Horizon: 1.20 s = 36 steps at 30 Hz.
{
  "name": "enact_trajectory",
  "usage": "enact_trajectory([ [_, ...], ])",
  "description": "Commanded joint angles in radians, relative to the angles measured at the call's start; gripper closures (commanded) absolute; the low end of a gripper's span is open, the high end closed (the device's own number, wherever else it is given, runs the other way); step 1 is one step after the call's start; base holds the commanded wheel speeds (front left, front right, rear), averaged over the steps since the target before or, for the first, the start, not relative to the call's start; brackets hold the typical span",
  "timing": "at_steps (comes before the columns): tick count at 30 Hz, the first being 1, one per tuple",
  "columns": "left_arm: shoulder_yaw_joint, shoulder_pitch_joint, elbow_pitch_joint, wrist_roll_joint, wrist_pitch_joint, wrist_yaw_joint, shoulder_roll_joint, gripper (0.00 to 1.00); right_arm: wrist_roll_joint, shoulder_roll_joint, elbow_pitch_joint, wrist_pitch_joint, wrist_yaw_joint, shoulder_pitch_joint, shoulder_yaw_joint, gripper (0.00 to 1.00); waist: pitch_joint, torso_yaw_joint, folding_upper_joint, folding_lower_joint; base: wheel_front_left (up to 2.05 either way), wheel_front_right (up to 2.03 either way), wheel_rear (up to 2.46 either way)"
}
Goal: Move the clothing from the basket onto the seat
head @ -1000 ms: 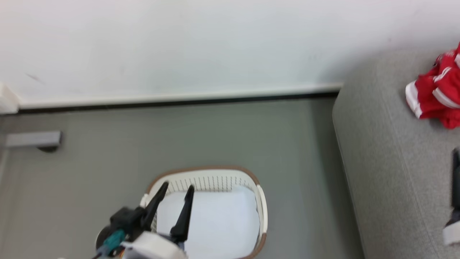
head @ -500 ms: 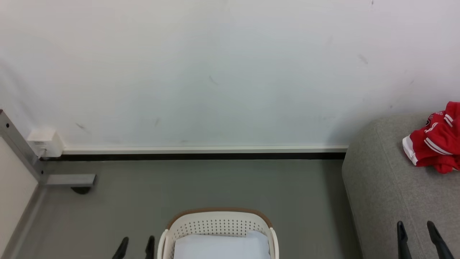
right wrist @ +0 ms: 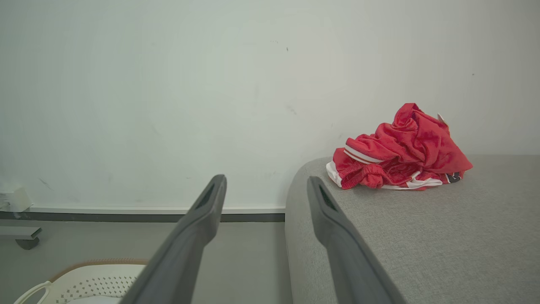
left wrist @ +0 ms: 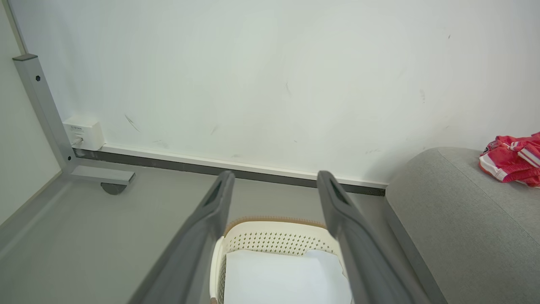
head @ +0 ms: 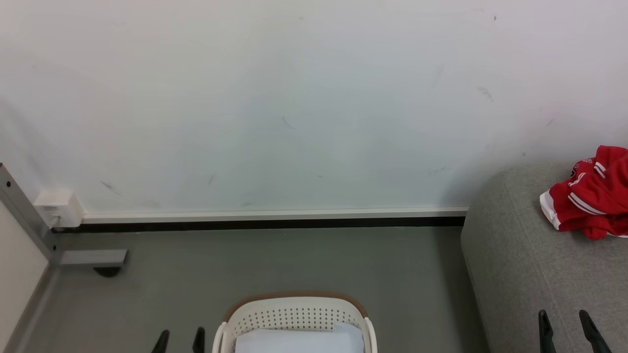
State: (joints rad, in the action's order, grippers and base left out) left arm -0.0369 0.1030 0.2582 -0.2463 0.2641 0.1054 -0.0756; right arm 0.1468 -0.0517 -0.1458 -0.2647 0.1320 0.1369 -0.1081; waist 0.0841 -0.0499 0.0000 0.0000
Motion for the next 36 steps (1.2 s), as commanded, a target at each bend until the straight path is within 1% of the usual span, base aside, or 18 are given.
enact_trajectory([
  [1,0.009,0.0,0.003,0.019,0.0,0.006,0.003,0.0,0.0,0.001,-0.002,0.001,-0.003,0.003,0.001,0.0,-0.002,-0.001,0.0,0.0,0.0,0.0,0.0],
  [11,0.037,-0.01,0.002,0.035,0.0,0.017,0.015,0.0,0.015,0.001,-0.002,0.001,-0.002,0.003,0.021,0.0,-0.011,0.01,0.0,0.0,0.0,0.0,0.0],
  [25,0.051,-0.012,-0.005,0.04,0.0,0.024,0.021,0.0,-0.001,0.001,-0.005,0.001,-0.002,-0.008,0.031,0.0,-0.011,0.019,0.0,0.0,0.0,0.0,0.0],
  [26,0.045,-0.006,0.001,0.037,0.0,0.022,0.025,1.0,0.008,0.001,-0.005,0.0,0.0,-0.003,0.033,1.0,-0.011,0.019,0.0,0.0001,0.0,0.0,0.0],
  [29,0.047,-0.002,0.022,0.02,-0.008,0.022,0.029,1.0,0.026,0.005,-0.026,0.006,0.0,-0.002,0.032,1.0,-0.012,0.02,0.0,0.0001,0.0,0.0,0.0],
  [36,0.059,-0.025,0.021,-0.115,-0.047,0.022,0.029,1.0,0.168,0.004,-0.034,0.044,0.0,-0.028,0.027,1.0,-0.016,0.021,0.0,0.0001,0.0,0.0,0.0],
])
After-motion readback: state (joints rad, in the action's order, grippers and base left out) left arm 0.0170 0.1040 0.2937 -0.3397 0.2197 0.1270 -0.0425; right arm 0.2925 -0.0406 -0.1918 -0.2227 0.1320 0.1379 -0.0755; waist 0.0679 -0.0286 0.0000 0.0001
